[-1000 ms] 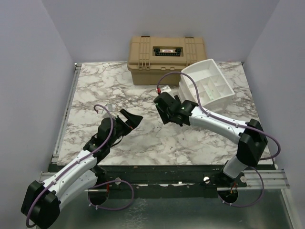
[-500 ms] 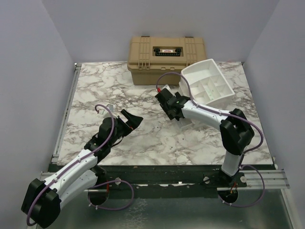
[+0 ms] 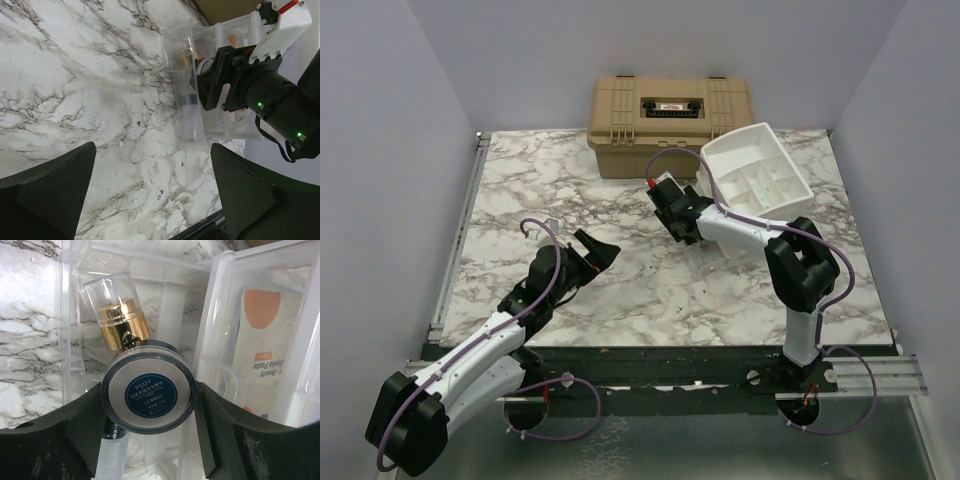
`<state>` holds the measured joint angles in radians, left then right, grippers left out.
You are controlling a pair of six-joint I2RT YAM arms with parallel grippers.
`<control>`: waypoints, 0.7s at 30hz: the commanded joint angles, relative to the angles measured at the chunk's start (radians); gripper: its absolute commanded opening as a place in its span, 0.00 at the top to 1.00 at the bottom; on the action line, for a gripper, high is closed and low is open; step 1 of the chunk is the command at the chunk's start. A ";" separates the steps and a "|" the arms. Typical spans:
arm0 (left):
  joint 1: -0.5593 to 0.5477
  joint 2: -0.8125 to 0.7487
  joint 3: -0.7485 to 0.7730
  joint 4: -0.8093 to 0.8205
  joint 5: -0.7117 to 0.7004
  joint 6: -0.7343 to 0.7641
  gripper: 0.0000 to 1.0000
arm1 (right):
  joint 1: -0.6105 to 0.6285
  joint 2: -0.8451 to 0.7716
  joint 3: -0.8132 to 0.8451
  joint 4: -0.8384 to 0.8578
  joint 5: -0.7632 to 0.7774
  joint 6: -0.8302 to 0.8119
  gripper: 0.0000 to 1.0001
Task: Organize the makeup
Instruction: Place the makeup in the drawer.
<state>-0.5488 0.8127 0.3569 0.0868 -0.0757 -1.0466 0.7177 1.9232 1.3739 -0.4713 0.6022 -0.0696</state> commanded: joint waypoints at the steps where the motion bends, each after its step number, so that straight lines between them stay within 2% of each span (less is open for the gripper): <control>1: 0.007 0.015 0.016 0.000 0.005 0.014 0.01 | -0.005 0.046 0.026 0.053 0.057 -0.018 0.47; 3: 0.007 0.016 0.016 0.001 0.004 0.013 0.01 | -0.006 0.049 0.033 0.043 0.010 -0.012 0.47; 6: 0.008 0.014 0.014 0.001 0.002 0.014 0.01 | -0.005 0.012 0.019 0.049 -0.158 -0.014 0.45; 9: 0.007 0.016 0.015 0.002 0.003 0.014 0.01 | -0.006 -0.026 0.000 0.051 -0.305 -0.028 0.31; 14: 0.009 0.024 0.014 0.004 0.006 0.016 0.01 | -0.014 -0.015 0.040 -0.030 -0.305 -0.012 0.20; 21: 0.009 0.026 0.011 0.011 0.014 0.014 0.01 | -0.020 -0.067 0.089 -0.075 -0.360 0.010 0.19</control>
<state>-0.5449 0.8364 0.3569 0.0872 -0.0750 -1.0462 0.6918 1.9064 1.4151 -0.4923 0.3683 -0.0925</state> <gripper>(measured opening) 0.988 0.810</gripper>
